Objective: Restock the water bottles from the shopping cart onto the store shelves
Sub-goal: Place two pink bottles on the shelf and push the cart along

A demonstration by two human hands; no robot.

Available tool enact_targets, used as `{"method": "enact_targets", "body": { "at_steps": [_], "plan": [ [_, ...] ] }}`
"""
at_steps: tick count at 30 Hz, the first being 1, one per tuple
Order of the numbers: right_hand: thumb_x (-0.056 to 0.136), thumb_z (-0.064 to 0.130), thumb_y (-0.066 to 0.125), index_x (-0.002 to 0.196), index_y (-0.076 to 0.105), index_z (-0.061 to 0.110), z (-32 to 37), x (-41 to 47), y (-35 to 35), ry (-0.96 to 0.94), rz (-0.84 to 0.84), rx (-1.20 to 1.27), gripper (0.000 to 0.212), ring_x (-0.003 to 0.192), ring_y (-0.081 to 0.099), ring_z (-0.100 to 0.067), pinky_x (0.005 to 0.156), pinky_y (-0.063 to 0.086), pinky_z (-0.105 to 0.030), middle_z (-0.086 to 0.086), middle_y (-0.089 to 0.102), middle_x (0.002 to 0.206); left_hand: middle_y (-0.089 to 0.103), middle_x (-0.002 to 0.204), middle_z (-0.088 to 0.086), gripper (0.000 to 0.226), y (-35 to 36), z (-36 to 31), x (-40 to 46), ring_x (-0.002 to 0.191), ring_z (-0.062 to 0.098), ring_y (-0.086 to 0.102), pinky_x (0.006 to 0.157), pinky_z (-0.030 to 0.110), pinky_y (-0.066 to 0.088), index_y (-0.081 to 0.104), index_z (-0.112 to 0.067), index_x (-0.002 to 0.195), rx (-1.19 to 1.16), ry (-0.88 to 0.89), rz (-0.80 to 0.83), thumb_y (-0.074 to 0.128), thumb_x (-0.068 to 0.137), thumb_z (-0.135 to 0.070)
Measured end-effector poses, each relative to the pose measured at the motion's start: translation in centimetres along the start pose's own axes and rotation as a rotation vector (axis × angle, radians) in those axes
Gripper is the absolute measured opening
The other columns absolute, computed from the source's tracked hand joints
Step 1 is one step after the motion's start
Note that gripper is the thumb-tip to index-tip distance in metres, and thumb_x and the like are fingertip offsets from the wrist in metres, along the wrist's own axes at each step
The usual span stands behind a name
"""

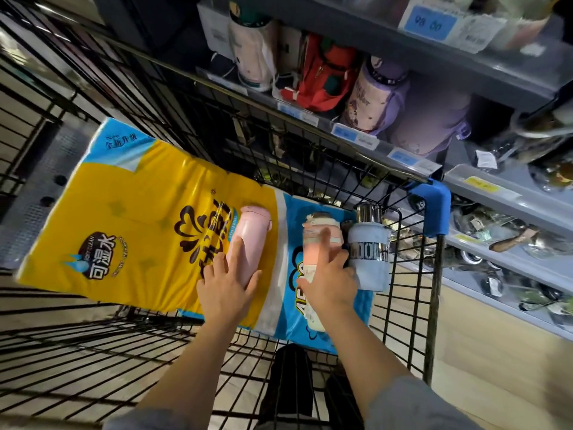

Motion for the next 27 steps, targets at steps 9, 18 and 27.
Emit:
{"method": "enact_targets", "body": {
  "at_steps": [9, 18, 27],
  "plan": [
    [0.083, 0.037, 0.066, 0.149, -0.012, 0.032, -0.3, -0.3, 0.3, -0.04, 0.018, 0.103, 0.102, 0.107, 0.052, -0.033, 0.082, 0.047, -0.038, -0.01, 0.029, 0.139, 0.04, 0.132, 0.009, 0.087, -0.2, -0.5, 0.7, 0.115, 0.031, 0.046, 0.078, 0.041, 0.049, 0.008, -0.032, 0.147, -0.083, -0.156, 0.12, 0.06, 0.081, -0.056],
    [0.075, 0.032, 0.07, 0.148, -0.009, 0.04, -0.8, -4.0, -4.6, -0.217, -0.09, 0.488, 0.107, 0.101, 0.057, -0.028, 0.066, 0.041, -0.029, -0.005, 0.035, 0.137, 0.047, 0.13, 0.012, 0.088, -4.6, -0.2, -0.6, 0.116, 0.033, 0.047, 0.079, 0.046, 0.046, 0.029, -0.02, 0.144, -0.362, -0.192, -0.013, 0.076, 0.072, -0.038],
    [0.064, 0.034, 0.083, 0.141, -0.002, 0.06, -7.7, -9.2, -13.5, -0.308, -0.33, 0.97, 0.117, 0.126, 0.047, -0.011, 0.096, 0.05, -0.044, 0.015, 0.033, 0.148, 0.051, 0.121, 0.02, 0.09, -16.5, -6.9, -6.1, 0.102, 0.039, 0.052, 0.067, 0.037, 0.041, 0.034, -0.02, 0.133, -0.51, 0.074, -0.47, 0.088, 0.061, -0.025]
  ]
}}
Point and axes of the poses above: each hand's wrist, its own x-axis towards the middle knuckle, its own y-axis out of the palm, z = x × y, the point moved 8 cm from there along x, towards the middle knuckle
